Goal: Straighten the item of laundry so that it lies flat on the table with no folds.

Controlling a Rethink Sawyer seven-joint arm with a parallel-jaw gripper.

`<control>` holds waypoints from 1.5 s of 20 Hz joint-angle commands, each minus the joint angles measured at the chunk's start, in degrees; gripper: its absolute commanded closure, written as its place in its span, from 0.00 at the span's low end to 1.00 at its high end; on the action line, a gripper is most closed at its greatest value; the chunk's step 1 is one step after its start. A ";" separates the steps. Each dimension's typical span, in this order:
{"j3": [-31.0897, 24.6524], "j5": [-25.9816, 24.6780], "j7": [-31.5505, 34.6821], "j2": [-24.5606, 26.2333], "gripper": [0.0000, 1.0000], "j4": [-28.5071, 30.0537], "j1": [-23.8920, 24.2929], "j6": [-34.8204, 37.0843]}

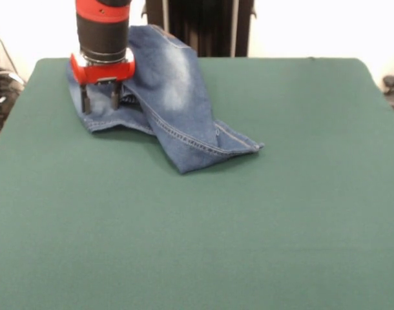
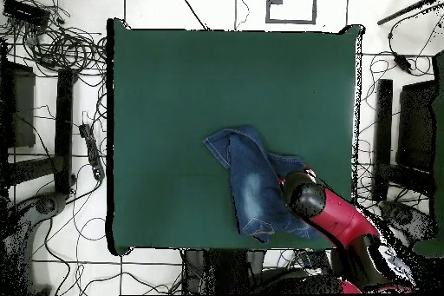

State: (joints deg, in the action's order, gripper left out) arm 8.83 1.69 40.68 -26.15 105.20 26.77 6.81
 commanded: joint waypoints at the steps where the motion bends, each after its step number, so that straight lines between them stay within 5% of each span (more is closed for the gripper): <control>1: -2.45 1.98 15.53 2.41 0.00 -1.46 -0.08 0.76; 2: -2.82 0.83 14.73 2.33 1.00 -1.50 0.23 -0.51; 11: -5.04 2.11 16.48 1.71 1.00 0.20 2.58 -1.23; 17: -18.48 6.45 14.93 4.23 1.00 2.10 14.60 6.85; 30: -25.10 11.73 13.78 9.13 1.00 0.71 20.50 14.81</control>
State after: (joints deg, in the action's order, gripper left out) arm -7.09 9.39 40.68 -25.40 106.46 48.61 19.13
